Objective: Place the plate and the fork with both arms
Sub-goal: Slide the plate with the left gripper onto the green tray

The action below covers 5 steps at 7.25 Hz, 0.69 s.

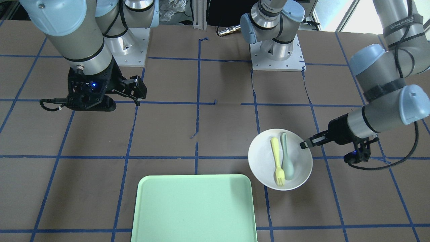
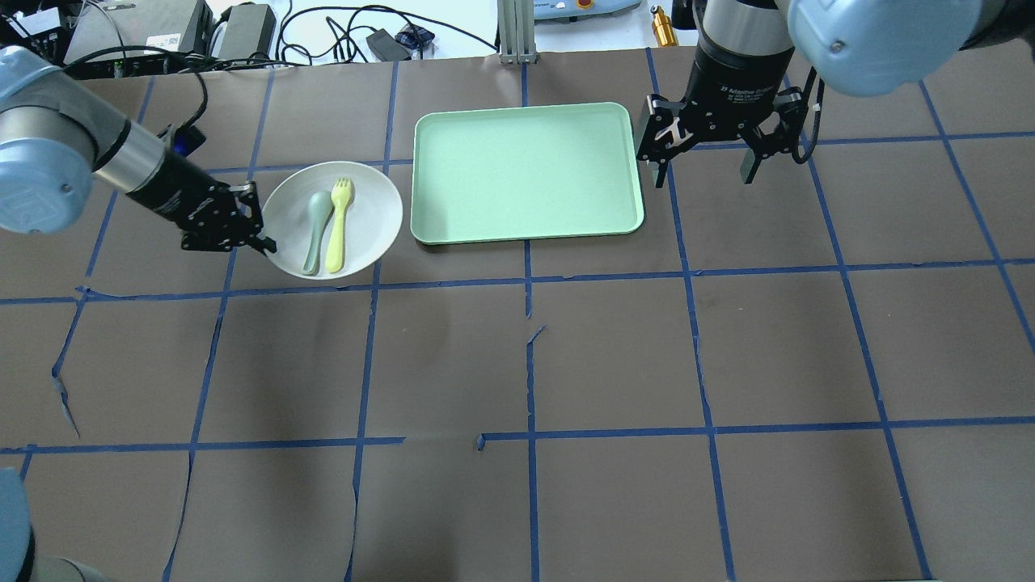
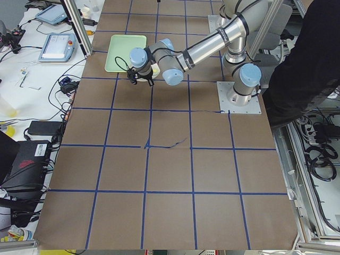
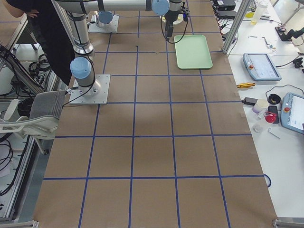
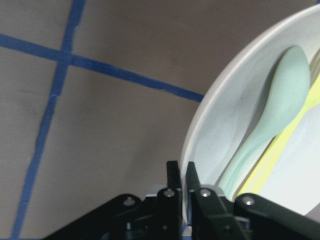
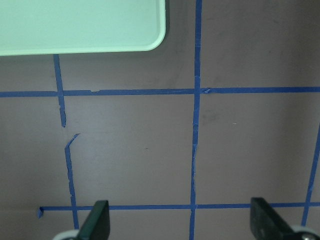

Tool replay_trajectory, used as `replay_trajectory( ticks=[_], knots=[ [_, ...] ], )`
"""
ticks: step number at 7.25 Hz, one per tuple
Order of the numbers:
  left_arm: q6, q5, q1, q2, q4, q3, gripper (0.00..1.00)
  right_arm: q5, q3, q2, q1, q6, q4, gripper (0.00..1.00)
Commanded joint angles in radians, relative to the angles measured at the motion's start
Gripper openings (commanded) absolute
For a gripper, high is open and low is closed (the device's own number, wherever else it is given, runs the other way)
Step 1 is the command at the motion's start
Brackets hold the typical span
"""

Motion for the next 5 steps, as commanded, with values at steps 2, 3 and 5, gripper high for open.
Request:
replay_trajectory(
  ticks=[2,3,5],
  knots=[
    [-0.173,-0.05,-0.198,-0.233,0.04,0.283,0.0,0.005,0.003,0.001,-0.001,0.0,-0.001,1.0],
    [-0.227,-0.049,-0.239,-0.318,0.042,0.392,0.0,0.007,0.008,0.001,-0.001,0.0,-0.001,1.0],
    [-0.333,-0.049,-0.319,-0.437,0.124,0.483,0.0,0.008,0.009,0.001,-0.001,0.0,-0.001,1.0]
  ],
)
